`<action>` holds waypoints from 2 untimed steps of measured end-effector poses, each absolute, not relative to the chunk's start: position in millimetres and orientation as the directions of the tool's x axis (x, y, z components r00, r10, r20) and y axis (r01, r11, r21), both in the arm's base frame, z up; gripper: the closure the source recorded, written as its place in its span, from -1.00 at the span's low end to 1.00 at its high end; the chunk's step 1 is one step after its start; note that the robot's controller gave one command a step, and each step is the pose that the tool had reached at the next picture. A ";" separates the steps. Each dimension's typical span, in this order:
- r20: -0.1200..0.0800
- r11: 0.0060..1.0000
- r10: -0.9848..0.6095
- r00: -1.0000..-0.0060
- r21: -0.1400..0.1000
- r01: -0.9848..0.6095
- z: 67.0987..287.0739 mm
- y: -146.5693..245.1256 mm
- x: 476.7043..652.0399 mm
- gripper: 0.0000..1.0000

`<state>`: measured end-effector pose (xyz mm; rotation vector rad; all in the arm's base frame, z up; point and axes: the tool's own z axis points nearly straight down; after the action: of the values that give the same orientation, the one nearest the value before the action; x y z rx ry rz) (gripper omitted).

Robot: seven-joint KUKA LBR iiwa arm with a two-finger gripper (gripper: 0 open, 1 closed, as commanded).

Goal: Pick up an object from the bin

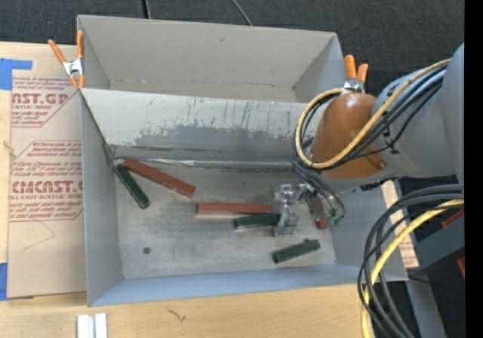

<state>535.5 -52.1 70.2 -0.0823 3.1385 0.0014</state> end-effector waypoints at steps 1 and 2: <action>-0.002 0.994 -0.107 -0.994 0.000 -0.107 127.9 -80.3 558.7 1.00; -0.002 0.994 -0.107 -0.994 0.000 -0.107 127.9 -80.2 558.7 1.00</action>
Offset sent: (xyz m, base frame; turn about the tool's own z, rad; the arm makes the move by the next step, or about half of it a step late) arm 0.0000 0.0000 0.0000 0.0000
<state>558.7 -80.2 127.9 -0.1689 3.1352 -0.0003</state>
